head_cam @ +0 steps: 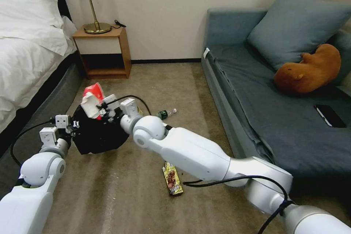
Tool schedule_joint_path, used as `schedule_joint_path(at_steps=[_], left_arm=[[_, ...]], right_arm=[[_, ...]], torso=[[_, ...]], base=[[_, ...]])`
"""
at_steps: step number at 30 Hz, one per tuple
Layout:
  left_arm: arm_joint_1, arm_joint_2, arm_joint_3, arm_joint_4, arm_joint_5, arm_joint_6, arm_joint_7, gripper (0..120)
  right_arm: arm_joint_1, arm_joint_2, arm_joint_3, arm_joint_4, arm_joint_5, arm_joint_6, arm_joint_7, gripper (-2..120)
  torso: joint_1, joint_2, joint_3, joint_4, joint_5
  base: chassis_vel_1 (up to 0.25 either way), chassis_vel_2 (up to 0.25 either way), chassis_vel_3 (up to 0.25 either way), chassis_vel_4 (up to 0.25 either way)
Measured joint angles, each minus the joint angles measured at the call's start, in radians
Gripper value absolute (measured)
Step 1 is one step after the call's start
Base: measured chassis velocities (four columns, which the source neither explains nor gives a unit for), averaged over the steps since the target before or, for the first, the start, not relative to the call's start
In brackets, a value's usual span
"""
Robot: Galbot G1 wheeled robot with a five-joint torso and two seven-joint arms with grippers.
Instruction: Pick up the trash bin, then pick up the garbage on the floor and place it into the trash bin.
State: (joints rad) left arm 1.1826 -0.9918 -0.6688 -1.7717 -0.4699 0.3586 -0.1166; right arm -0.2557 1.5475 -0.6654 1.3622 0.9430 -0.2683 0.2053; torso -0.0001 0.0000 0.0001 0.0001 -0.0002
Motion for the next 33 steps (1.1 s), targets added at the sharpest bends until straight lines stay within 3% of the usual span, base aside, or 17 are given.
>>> schedule_joint_path(at_steps=[17,33], left_arm=[[0.014,-0.029,0.006,-0.021,0.004,0.007,-0.002,5],[0.014,-0.035,0.007,-0.016,0.007,0.009,0.000,5]], right_arm=[[-0.081,0.038,-0.064,-0.071,-0.083,0.068,0.003,1],[-0.095,0.022,-0.057,-0.101,-0.112,0.072,-0.001,61]], torso=[[0.000,0.000,0.000,0.0000,0.0002],[0.000,0.000,0.000,-0.0002,0.0003]], base=[[0.000,0.000,0.000,0.000],[0.000,0.000,0.000,0.000]])
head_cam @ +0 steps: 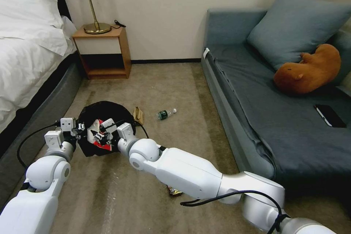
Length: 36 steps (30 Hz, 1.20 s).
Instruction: Pick up the trash bin, then pick up the garbage on the floor and place it into the trash bin.
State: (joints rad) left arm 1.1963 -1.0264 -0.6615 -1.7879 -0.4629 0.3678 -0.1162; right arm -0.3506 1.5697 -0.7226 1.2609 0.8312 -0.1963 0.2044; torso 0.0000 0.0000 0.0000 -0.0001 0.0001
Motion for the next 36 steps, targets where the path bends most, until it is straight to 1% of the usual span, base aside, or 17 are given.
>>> schedule_joint_path(at_steps=[1,2,4,5,7,8,10,11,12,14,15,17,18,21,31,33,36], left_arm=[[-0.001,0.001,-0.001,0.007,0.000,0.000,0.000,5],[-0.001,0.001,-0.001,0.007,0.000,0.000,0.000,5],[-0.006,0.007,-0.009,0.030,-0.002,-0.002,0.001,5],[-0.006,0.007,-0.009,0.030,-0.002,-0.002,0.001,5],[-0.009,0.016,-0.018,0.054,-0.015,-0.008,0.001,5],[-0.009,0.016,-0.018,0.054,-0.015,-0.008,0.001,5],[-0.009,0.027,-0.026,0.075,-0.024,-0.015,0.005,5],[-0.009,0.027,-0.026,0.075,-0.024,-0.015,0.005,5],[-0.010,0.034,-0.032,0.088,-0.029,-0.018,0.006,5],[-0.012,0.038,-0.034,0.097,-0.032,-0.020,0.006,5],[-0.014,0.044,-0.037,0.106,-0.039,-0.021,0.006,5],[-0.014,0.057,-0.039,0.107,-0.068,-0.012,-0.001,5],[-0.014,0.057,-0.039,0.107,-0.068,-0.012,-0.001,5],[-0.018,0.080,-0.040,0.107,-0.082,-0.001,-0.003,5],[-0.030,0.107,-0.047,0.172,-0.083,-0.009,0.000,5],[-0.032,0.116,-0.049,0.198,-0.082,-0.017,0.001,5],[-0.033,0.124,-0.051,0.210,-0.082,-0.019,0.004,5]], right_arm=[[0.000,-0.001,0.004,-0.009,-0.009,0.001,0.000,65],[0.000,-0.001,0.004,-0.009,-0.009,0.001,0.000,65],[0.002,-0.013,0.014,-0.028,-0.024,0.001,0.000,79],[0.002,-0.013,0.014,-0.028,-0.024,0.001,0.000,79],[0.017,-0.046,0.012,-0.038,-0.027,-0.010,0.014,89],[0.017,-0.046,0.012,-0.038,-0.027,-0.010,0.014,89],[0.025,-0.078,0.009,-0.049,-0.035,-0.028,0.031,96],[0.025,-0.078,0.009,-0.049,-0.035,-0.028,0.031,96],[0.025,-0.098,0.009,-0.054,-0.041,-0.052,0.051,99],[0.022,-0.112,0.009,-0.056,-0.044,-0.075,0.064,99],[0.013,-0.128,0.011,-0.056,-0.044,-0.107,0.085,100],[-0.017,-0.147,0.029,-0.053,-0.017,-0.173,0.160,100],[-0.017,-0.147,0.029,-0.053,-0.017,-0.173,0.160,100],[-0.082,-0.163,0.056,-0.071,0.011,-0.229,0.273,100],[-0.175,-0.201,0.093,-0.077,-0.019,-0.261,0.336,100],[-0.203,-0.213,0.101,-0.049,-0.023,-0.274,0.355,100],[-0.221,-0.223,0.103,-0.019,-0.021,-0.288,0.367,100]], torso=[[0.000,0.000,0.000,0.0000,0.0000],[0.000,0.000,0.000,0.0000,0.0000],[0.000,0.000,0.000,0.0002,0.0000],[0.000,0.000,0.000,0.0002,0.0000],[0.000,0.000,0.000,0.0002,0.0000],[0.000,0.000,0.000,0.0002,0.0000],[0.000,0.000,0.000,0.0000,0.0000],[0.000,0.000,0.000,0.0000,0.0000],[0.000,0.000,0.000,0.0000,0.0000],[0.000,0.000,0.000,0.0001,0.0000],[0.000,0.000,0.000,0.0001,0.0000],[0.000,0.000,0.000,-0.0001,0.0000],[0.000,0.000,0.000,-0.0001,0.0000],[0.000,0.000,0.000,0.0002,0.0001],[0.000,0.000,0.000,0.0001,-0.0001],[0.000,0.000,0.000,0.0002,-0.0001],[0.000,0.000,0.000,0.0001,-0.0001]], base=[[0.000,0.000,0.000,0.000],[0.000,0.000,0.000,0.000],[0.000,0.000,0.000,0.000],[0.000,0.000,0.000,0.000],[0.000,0.000,0.000,0.000],[0.000,0.000,0.000,0.000],[0.000,0.000,0.000,0.000],[0.000,0.000,0.000,0.000],[0.000,0.000,0.000,0.000],[0.000,0.000,0.000,0.000],[0.000,0.000,0.000,0.000],[0.000,0.000,0.000,0.000],[0.000,0.000,0.000,0.000],[0.000,0.000,0.000,0.000],[0.000,0.000,0.000,0.000],[0.000,0.000,0.000,0.000],[0.000,0.000,0.000,0.000]])
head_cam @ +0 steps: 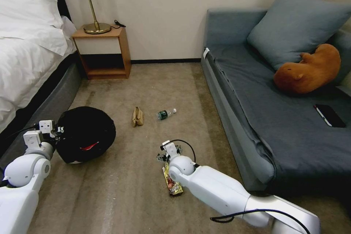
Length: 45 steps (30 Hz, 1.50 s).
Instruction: Pick up the trash bin, then pick up the garbage on the floor and place it into the trash bin.
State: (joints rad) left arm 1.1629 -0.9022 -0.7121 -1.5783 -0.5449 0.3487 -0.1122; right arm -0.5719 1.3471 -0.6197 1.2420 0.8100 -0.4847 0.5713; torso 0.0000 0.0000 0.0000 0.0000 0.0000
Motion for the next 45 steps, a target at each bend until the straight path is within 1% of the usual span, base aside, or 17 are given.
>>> schedule_joint_path(at_steps=[2,3,5,7,9,14,16,17,19,22,27,35,45], left_arm=[[-0.001,0.005,-0.001,0.007,0.001,-0.001,0.001,5],[-0.002,0.013,-0.002,0.017,0.002,-0.001,0.001,5],[-0.002,0.018,-0.003,0.023,0.002,-0.002,0.001,5],[-0.002,0.038,-0.009,0.040,0.002,-0.008,0.003,5],[-0.001,0.044,-0.013,0.046,0.002,-0.012,0.003,5],[0.003,0.045,-0.016,0.049,0.001,-0.016,0.005,5],[0.002,0.046,-0.016,0.048,0.000,-0.016,0.006,5],[0.002,0.046,-0.016,0.048,0.000,-0.016,0.006,5],[0.003,0.044,-0.015,0.045,0.000,-0.017,0.006,5],[0.005,0.042,-0.014,0.044,0.000,-0.019,0.007,5],[0.005,0.047,-0.010,0.044,0.001,-0.020,0.008,5],[0.001,0.067,-0.008,0.037,0.000,-0.020,0.009,5],[0.009,0.063,-0.010,0.020,-0.001,-0.019,0.010,5]], right_arm=[[-0.007,-0.008,-0.004,0.024,0.012,-0.016,0.017,100],[-0.012,-0.024,-0.018,0.059,0.033,-0.045,0.039,100],[-0.014,-0.031,-0.024,0.075,0.045,-0.058,0.044,100],[-0.024,-0.053,-0.036,0.113,0.069,-0.092,0.052,100],[-0.030,-0.057,-0.037,0.113,0.065,-0.094,0.049,100],[-0.039,-0.041,-0.026,0.054,0.029,-0.073,0.022,100],[-0.033,-0.021,-0.010,-0.019,-0.005,-0.052,-0.004,100],[-0.033,-0.021,-0.010,-0.019,-0.005,-0.052,-0.004,100],[-0.030,0.000,0.011,-0.106,-0.051,-0.024,-0.036,100],[-0.038,0.002,0.015,-0.140,-0.081,-0.008,-0.061,100],[-0.052,0.004,0.007,-0.158,-0.103,0.016,-0.093,100],[-0.055,0.023,-0.012,-0.149,-0.099,0.017,-0.093,100],[-0.075,0.033,-0.038,-0.162,-0.101,0.021,-0.092,100]], torso=[[0.000,0.000,0.000,0.0000,0.0001],[0.000,0.000,0.000,0.0000,-0.0001],[0.000,0.000,0.000,-0.0001,-0.0001],[0.000,0.000,0.000,0.0001,-0.0001],[0.000,0.000,0.000,0.0000,0.0001],[0.000,0.000,0.000,0.0000,0.0000],[0.000,0.000,0.000,0.0002,0.0001],[0.000,0.000,0.000,0.0002,0.0001],[0.000,0.000,0.000,-0.0001,0.0001],[0.000,0.000,0.000,-0.0001,-0.0001],[0.000,0.000,0.000,0.0000,-0.0002],[0.000,0.000,0.000,0.0001,0.0003],[0.000,0.000,0.000,-0.0001,0.0000]], base=[[0.000,0.000,0.000,0.000],[0.000,0.000,0.000,0.000],[0.000,0.000,0.000,0.000],[0.000,0.000,0.000,0.000],[0.000,0.000,0.000,0.000],[0.000,0.000,0.000,0.000],[0.000,0.000,0.000,0.000],[0.000,0.000,0.000,0.000],[0.000,0.000,0.000,0.000],[0.000,0.000,0.000,0.000],[0.000,0.000,0.000,0.000],[0.000,0.000,0.000,0.000],[0.000,0.000,0.000,0.000]])
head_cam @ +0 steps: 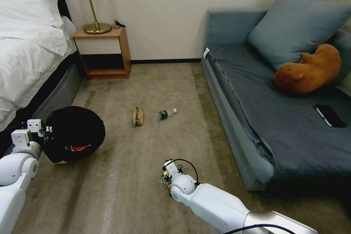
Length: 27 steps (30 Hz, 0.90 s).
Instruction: Pick up the trash bin, then pick up the garbage on the floor and place it into the trash bin.
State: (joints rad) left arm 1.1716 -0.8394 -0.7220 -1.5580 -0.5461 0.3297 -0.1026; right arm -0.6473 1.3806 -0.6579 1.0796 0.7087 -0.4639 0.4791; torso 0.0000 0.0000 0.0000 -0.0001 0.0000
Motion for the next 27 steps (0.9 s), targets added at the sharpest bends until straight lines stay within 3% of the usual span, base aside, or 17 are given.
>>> schedule_joint_path(at_steps=[17,27], left_arm=[[0.003,-0.023,0.007,-0.012,0.004,0.001,0.000,5],[-0.002,-0.027,0.009,-0.012,0.005,0.001,0.000,5]], right_arm=[[-0.028,0.009,-0.008,-0.028,-0.020,0.017,-0.018,99],[-0.034,0.009,-0.012,-0.044,-0.024,0.027,-0.043,90]], torso=[[0.000,0.000,0.000,0.0001,0.0000],[0.000,0.000,0.000,0.0000,0.0001]], base=[[0.000,0.000,0.000,0.000],[0.000,0.000,0.000,0.000]])
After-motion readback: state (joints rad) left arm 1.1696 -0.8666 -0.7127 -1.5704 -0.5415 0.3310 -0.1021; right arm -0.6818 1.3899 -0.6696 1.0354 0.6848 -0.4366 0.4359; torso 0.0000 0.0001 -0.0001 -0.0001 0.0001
